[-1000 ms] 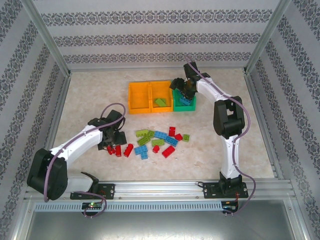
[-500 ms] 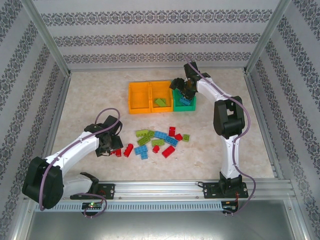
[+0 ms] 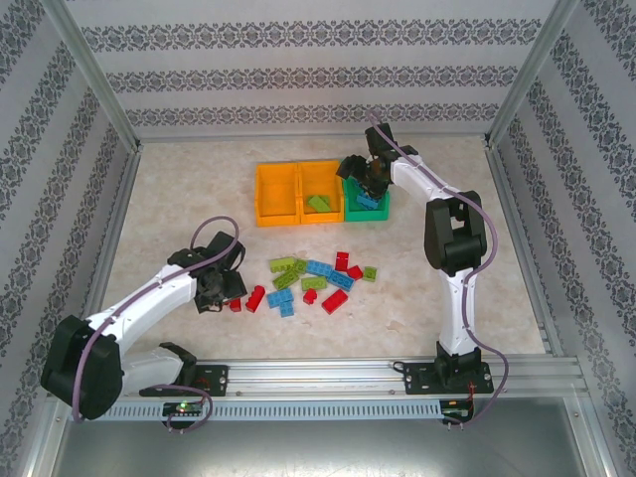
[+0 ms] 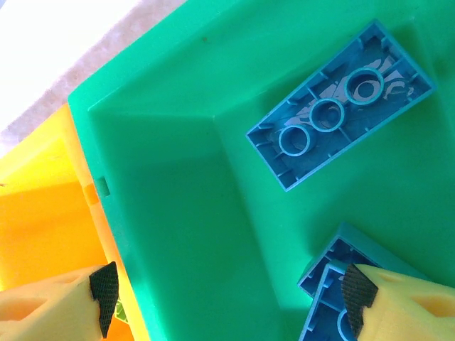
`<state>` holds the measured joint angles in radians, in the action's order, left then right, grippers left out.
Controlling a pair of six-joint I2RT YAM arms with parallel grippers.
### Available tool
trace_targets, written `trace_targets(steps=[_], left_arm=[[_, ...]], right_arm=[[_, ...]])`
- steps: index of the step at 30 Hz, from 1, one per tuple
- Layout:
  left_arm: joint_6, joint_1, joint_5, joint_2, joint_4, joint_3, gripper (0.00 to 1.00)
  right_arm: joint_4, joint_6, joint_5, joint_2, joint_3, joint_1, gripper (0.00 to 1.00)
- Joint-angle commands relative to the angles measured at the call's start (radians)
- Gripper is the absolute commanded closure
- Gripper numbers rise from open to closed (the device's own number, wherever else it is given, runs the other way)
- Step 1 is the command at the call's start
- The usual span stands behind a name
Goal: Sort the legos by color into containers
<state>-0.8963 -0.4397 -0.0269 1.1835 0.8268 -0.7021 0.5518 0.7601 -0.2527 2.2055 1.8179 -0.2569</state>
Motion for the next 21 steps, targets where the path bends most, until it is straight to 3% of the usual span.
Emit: trace_targets(steps=[1,9,21], left_arm=[[-0.054,-0.037,0.013,-0.016,-0.018,0.017,0.29],[-0.043,-0.076,0.009,0.108,-0.071,-0.016,0.30],[-0.043,-0.075,0.007,0.241,-0.163,-0.046,0.39]], right_arm=[[0.017,-0.004,-0.008,-0.024,-0.022,0.010,0.15],[0.013,-0.007,-0.008,-0.032,-0.038,0.014,0.15],[0.010,-0.012,-0.011,-0.029,-0.051,0.022,0.15]])
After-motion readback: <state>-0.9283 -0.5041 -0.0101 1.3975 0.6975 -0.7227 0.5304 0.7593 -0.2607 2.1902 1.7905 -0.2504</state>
